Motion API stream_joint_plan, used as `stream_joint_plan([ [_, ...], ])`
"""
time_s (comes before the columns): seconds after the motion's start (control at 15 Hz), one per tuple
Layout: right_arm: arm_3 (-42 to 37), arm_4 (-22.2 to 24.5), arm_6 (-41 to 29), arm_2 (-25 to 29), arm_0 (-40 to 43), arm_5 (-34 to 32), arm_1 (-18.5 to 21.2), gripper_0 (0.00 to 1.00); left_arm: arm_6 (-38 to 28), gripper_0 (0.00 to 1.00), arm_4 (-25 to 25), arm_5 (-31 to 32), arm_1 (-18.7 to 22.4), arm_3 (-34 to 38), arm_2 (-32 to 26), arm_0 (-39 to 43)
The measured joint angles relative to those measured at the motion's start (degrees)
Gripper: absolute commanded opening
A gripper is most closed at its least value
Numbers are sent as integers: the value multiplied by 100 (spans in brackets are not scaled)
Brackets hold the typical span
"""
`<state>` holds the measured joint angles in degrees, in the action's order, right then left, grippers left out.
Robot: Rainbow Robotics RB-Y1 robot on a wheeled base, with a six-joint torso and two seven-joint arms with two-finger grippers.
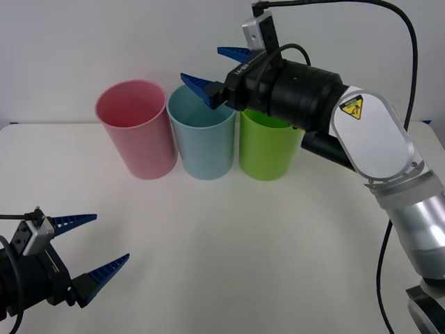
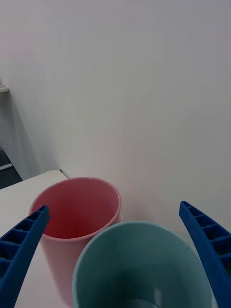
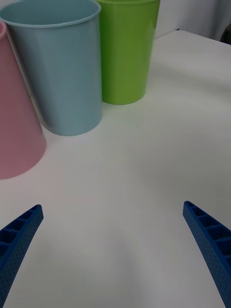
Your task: Put cans in the blue bin and PET bottles in the pink bin and trash in the green bin.
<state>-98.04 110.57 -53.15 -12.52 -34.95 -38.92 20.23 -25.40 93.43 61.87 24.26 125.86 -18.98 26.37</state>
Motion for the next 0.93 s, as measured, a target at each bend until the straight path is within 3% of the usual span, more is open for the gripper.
stream_joint_plan([
  [0.2, -681, -515, 175, 141, 556, -258, 356, 92, 0, 100, 0, 0, 0, 0, 0, 0],
  [0.33, -1034, -716, 532, 455, 997, -621, 367, 93, 0, 100, 0, 0, 0, 0, 0, 0],
  [0.93, -1245, -2166, 3032, 1732, 2892, -2071, 358, 97, 0, 100, 0, 0, 0, 0, 0, 0],
])
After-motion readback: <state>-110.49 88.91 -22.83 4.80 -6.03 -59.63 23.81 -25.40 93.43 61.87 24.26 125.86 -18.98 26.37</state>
